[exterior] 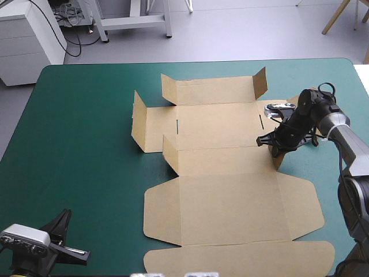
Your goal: Fold the box
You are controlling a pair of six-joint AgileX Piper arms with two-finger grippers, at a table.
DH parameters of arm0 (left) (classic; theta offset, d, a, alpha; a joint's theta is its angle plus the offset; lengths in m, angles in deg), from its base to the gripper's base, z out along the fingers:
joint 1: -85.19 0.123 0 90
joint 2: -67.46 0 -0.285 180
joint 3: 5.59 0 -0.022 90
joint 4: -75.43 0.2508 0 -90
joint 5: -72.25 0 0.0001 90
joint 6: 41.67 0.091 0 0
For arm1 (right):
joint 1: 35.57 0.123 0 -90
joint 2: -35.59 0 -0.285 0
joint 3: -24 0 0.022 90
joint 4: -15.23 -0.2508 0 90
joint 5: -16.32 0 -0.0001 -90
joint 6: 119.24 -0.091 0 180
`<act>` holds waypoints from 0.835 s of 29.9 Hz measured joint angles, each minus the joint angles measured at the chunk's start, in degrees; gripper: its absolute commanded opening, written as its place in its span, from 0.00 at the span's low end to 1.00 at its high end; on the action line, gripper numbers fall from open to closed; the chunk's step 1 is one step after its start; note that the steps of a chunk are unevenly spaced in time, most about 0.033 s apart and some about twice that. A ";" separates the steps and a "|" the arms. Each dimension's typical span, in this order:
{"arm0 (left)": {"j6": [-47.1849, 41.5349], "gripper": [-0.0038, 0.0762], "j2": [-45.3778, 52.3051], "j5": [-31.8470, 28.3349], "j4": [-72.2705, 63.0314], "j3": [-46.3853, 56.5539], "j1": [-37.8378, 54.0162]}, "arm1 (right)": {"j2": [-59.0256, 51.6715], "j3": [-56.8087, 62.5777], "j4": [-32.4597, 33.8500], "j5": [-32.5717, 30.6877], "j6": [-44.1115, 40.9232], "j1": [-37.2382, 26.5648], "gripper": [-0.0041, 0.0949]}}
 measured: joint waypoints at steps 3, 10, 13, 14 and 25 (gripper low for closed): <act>0.00 0.04 0.00 0.00 0.00 0.00 0.00 | 0.00 -1.28 0.19 -0.52 0.80 0.00 0.04; 0.00 0.04 0.00 -0.05 0.00 0.00 0.00 | 0.06 -5.90 -1.60 -2.95 10.24 1.33 0.04; 0.00 0.04 0.00 -0.05 0.00 0.00 0.00 | 0.34 -7.81 -1.55 -2.67 17.49 4.54 0.02; 0.00 0.04 0.00 -0.05 0.00 0.00 0.00 | 0.44 -8.35 -1.55 -2.42 19.94 6.14 0.02; 0.00 0.04 0.00 -0.05 0.00 0.00 0.00 | 0.56 -14.53 2.14 11.66 53.37 23.39 0.02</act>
